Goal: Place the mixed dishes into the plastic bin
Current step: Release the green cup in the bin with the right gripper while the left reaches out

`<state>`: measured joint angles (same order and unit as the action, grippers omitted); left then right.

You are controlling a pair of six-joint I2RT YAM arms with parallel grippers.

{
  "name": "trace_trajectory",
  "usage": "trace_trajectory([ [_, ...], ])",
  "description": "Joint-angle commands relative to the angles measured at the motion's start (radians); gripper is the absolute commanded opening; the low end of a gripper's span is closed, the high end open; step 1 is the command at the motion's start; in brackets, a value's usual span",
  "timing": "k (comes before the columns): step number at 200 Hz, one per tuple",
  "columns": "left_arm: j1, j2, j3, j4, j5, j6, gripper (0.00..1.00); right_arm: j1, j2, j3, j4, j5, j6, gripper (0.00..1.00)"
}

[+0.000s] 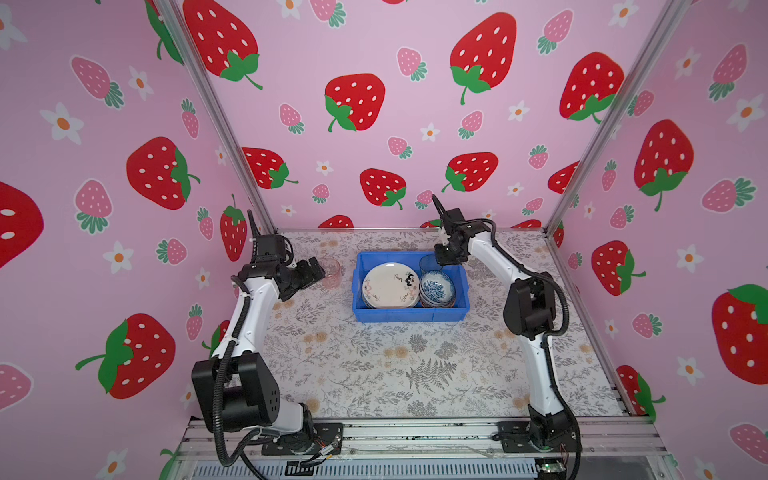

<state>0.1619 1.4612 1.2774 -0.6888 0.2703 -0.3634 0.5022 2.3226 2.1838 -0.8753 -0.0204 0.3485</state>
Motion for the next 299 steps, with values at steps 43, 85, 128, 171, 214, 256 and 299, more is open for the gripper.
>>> trace_trajectory([
  [43,0.006,0.023,0.020,-0.026,-0.031,0.006,0.99,0.007,-0.123,0.012,-0.007,0.010,-0.011,0.51],
  [85,0.005,0.047,0.016,-0.034,-0.062,0.003,0.99,0.021,-0.284,-0.088,0.045,0.012,-0.009,0.77],
  [128,0.006,0.086,0.015,-0.039,-0.072,-0.003,0.99,0.030,-0.496,-0.292,0.126,-0.002,0.006,0.90],
  [171,0.005,0.107,0.009,-0.041,-0.086,-0.003,0.98,0.036,-0.725,-0.546,0.196,-0.024,0.027,0.92],
  [214,-0.030,0.118,0.015,-0.029,-0.100,-0.008,0.98,0.036,-0.880,-0.712,0.180,0.021,0.000,0.93],
  [256,-0.030,0.199,0.096,-0.034,-0.101,-0.035,0.98,0.036,-1.004,-0.863,0.196,-0.022,0.017,0.93],
  [299,-0.030,0.297,0.225,-0.060,-0.118,-0.060,0.97,0.036,-1.121,-0.971,0.192,-0.009,0.046,0.93],
])
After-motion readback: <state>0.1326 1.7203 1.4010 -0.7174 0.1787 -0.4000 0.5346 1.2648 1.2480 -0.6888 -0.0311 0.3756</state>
